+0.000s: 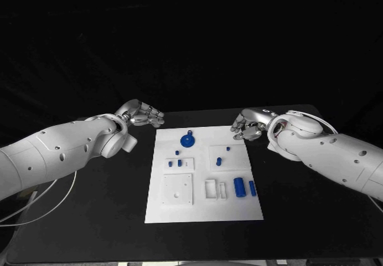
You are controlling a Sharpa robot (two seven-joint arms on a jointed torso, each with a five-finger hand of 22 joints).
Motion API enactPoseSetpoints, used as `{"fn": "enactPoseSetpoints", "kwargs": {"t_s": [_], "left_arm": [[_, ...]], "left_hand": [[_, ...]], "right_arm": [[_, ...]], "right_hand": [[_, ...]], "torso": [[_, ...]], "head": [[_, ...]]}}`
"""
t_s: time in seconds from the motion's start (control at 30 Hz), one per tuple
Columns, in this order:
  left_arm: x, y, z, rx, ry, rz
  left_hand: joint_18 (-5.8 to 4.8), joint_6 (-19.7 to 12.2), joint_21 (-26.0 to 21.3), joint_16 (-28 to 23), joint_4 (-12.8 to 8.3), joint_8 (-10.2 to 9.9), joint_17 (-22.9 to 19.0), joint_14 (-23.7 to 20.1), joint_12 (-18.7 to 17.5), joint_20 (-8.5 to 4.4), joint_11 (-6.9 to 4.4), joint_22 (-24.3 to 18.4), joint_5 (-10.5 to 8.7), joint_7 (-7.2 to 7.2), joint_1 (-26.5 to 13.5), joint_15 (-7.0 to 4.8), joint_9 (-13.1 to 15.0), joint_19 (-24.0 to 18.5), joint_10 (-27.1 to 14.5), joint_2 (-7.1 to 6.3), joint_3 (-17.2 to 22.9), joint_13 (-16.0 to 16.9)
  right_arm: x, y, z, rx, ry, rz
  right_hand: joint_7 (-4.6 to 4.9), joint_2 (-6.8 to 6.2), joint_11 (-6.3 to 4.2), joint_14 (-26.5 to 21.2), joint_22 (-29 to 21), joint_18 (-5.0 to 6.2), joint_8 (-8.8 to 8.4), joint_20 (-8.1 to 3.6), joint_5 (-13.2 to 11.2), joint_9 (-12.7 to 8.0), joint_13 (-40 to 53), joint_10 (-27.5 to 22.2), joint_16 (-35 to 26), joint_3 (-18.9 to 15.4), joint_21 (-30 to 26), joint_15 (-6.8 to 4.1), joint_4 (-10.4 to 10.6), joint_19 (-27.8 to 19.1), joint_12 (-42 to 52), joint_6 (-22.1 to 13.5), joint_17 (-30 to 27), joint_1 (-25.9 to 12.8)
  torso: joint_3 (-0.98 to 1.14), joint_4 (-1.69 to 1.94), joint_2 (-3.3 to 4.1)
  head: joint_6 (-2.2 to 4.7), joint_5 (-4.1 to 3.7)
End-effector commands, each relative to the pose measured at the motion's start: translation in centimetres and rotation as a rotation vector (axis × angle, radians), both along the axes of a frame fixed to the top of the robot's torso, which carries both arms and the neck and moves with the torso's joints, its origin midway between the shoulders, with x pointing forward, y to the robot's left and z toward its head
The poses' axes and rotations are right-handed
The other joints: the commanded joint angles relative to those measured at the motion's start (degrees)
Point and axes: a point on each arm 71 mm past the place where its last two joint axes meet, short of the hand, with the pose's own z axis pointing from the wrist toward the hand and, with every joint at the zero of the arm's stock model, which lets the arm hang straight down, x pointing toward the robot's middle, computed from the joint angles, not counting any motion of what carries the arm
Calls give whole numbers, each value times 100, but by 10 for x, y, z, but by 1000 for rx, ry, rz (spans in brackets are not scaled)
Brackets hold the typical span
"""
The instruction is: Assemble the parts on the task board
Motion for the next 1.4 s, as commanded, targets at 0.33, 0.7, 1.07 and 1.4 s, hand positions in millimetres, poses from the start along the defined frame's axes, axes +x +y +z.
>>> {"fn": "enactPoseSetpoints", "kwargs": {"t_s": [0.33,0.7,1.07,1.4], "left_arm": [[-2,-6,20,-165,-19,-12],[-4,-12,31,-191,-43,-27],[-5,-16,32,-199,-36,-33],[-5,-18,32,-200,-30,-36]], "left_hand": [[-130,-203,11,-773,37,-7,58,123,3,87,59,-1492,13,39,-38,95,-3,69,-233,-37,-110,-2],[-127,-248,33,-770,32,-5,63,34,5,113,75,-2501,14,50,-11,125,-3,245,-279,5,-264,-2],[-126,-344,50,-770,17,-2,60,-28,9,131,97,-3140,9,75,-7,148,-1,370,-348,36,-362,-1],[-117,-355,59,-770,22,-3,65,-36,9,136,100,-3338,9,80,14,151,-2,409,-354,64,-431,-1]], "right_arm": [[-5,13,-20,-164,-39,-1],[-8,23,-35,-186,-20,15],[-9,32,-45,-194,-20,28],[-11,38,-52,-204,-2,41]], "right_hand": [[28,-169,45,-52,188,122,-22,55,-175,-11,-5,-146,347,39,23,52,10,47,-27,-169,115,-2],[48,-193,63,-76,327,152,-20,74,-185,-10,-5,-206,395,-22,-46,62,19,47,-26,-235,82,48],[32,-204,36,-77,494,140,-20,47,-239,-10,-6,-99,448,272,-51,40,6,61,-28,-182,98,4],[-23,-131,-32,-82,707,110,-16,0,-389,-5,-4,127,535,672,5,-7,11,50,-26,21,155,-23]], "torso": [[-12,18,26],[-5,19,14],[-4,10,11],[-8,13,10]], "head": [[-38,37],[-73,58],[-81,76],[-99,85]]}}
